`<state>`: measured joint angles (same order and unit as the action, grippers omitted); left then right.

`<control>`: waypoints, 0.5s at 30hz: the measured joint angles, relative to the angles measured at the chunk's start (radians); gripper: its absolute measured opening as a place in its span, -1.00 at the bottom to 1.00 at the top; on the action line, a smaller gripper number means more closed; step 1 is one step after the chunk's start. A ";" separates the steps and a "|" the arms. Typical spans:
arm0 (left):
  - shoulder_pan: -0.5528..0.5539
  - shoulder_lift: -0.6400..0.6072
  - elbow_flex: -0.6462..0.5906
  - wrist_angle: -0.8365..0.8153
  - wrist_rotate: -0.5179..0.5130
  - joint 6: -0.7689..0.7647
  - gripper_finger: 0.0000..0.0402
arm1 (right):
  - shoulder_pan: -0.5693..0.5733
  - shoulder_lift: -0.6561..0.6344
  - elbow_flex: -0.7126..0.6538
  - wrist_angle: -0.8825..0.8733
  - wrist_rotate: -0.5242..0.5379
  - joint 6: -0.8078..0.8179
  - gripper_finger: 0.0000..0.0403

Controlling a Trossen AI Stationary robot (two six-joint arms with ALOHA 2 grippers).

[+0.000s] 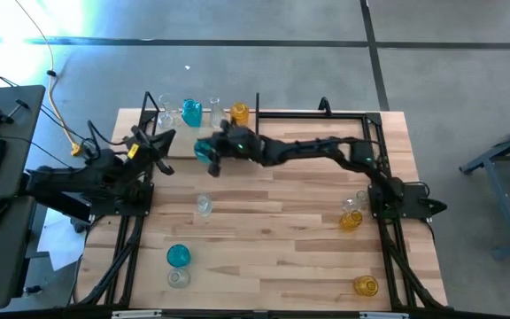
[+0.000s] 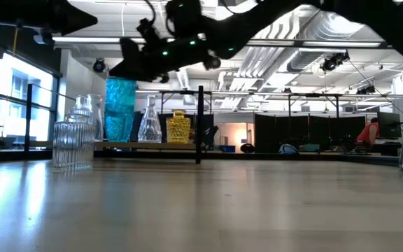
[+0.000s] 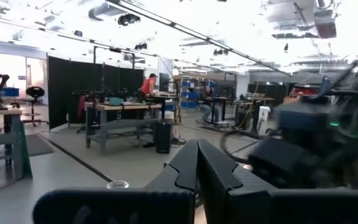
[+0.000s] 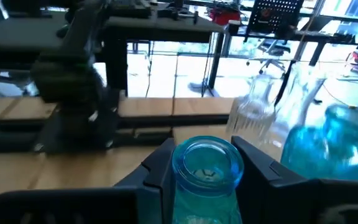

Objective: Sort vases onto shelf
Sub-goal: Put the blue vase on the shelf aligned with the other blue vase

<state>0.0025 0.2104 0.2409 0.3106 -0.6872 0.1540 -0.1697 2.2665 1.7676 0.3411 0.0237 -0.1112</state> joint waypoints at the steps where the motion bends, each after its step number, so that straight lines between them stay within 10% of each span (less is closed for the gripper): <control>1: 0.000 -0.024 0.000 -0.022 -0.001 -0.001 -1.00 | -0.010 0.032 0.063 -0.028 -0.007 -0.002 -0.53; 15: -0.001 -0.197 0.000 -0.184 0.001 -0.022 -1.00 | -0.084 0.366 0.578 -0.245 -0.061 0.002 -0.53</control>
<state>0.0013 0.0134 0.2409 0.1267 -0.6860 0.1318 -0.2536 2.6325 2.3451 0.0964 -0.0369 -0.1095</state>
